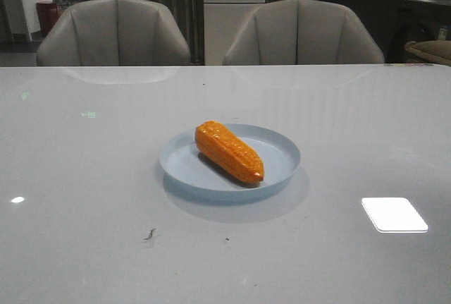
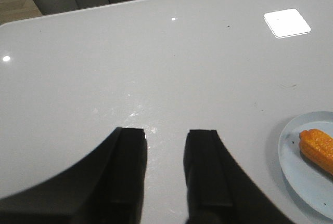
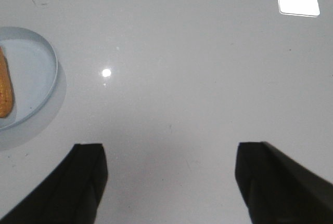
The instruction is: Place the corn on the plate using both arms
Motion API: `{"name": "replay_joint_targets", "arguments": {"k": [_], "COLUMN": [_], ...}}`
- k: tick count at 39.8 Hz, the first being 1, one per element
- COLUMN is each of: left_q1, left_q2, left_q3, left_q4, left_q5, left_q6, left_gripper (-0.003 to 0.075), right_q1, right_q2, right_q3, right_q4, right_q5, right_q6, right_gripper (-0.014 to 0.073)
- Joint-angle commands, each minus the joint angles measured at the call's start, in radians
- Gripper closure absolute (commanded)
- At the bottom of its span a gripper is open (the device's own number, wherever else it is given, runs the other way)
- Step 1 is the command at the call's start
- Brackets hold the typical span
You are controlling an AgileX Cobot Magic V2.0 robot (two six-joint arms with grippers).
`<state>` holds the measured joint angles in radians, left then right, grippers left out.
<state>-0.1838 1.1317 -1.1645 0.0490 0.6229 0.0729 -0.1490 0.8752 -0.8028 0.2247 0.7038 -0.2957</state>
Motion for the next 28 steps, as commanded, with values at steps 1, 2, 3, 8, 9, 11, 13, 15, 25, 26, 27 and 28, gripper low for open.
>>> {"name": "replay_joint_targets", "arguments": {"k": [1,2,3,8,9,11,13,15,25,26,27,28], "left_q1": [0.005,0.005,0.005,0.005,0.005,0.005,0.005,0.005,0.005,0.005,0.005,0.005], "left_q2": [-0.017,-0.017,-0.017,-0.017,-0.017,-0.017,-0.017,-0.017,-0.017,-0.017,-0.017,-0.017], "left_q3": [-0.031,-0.031,-0.031,-0.031,-0.031,-0.031,-0.031,-0.031,-0.031,-0.031,-0.031,-0.031], "left_q4": [-0.006,-0.006,-0.006,-0.006,-0.006,-0.006,-0.006,-0.006,-0.006,-0.006,-0.006,-0.006], "left_q5": [-0.069,-0.069,-0.069,-0.069,-0.069,-0.069,-0.071,-0.071,-0.071,-0.071,-0.071,-0.071], "left_q6": [-0.01,-0.01,-0.01,-0.01,-0.01,-0.01,-0.01,-0.01,-0.01,-0.01,-0.01,-0.01], "left_gripper": [0.0451,0.0451,0.0451,0.0464,0.0475,0.0497,0.0525,0.0554,0.0627,0.0627,0.0627,0.0627], "right_q1": [-0.005,-0.005,-0.005,-0.005,-0.005,-0.005,-0.005,-0.005,-0.005,-0.005,-0.005,-0.005], "right_q2": [-0.016,-0.015,-0.014,-0.014,-0.014,-0.014,-0.014,-0.014,-0.014,-0.014,-0.014,-0.014], "right_q3": [-0.018,-0.018,-0.018,-0.018,-0.018,-0.018,-0.018,-0.018,-0.018,-0.018,-0.018,-0.018], "right_q4": [0.019,0.019,0.019,0.019,0.019,0.019,0.019,0.019,0.019,0.019,0.019,0.019], "right_q5": [-0.046,-0.04,-0.032,-0.024,-0.024,-0.024,-0.024,-0.024,-0.024,-0.024,-0.024,-0.024], "right_q6": [-0.013,-0.013,-0.013,-0.013,-0.013,-0.013,-0.013,-0.013,-0.013,-0.013,-0.013,-0.013], "right_gripper": [-0.002,-0.002,-0.002,-0.002,-0.002,-0.002,-0.002,-0.002,-0.002,-0.002,-0.002,-0.002]}}
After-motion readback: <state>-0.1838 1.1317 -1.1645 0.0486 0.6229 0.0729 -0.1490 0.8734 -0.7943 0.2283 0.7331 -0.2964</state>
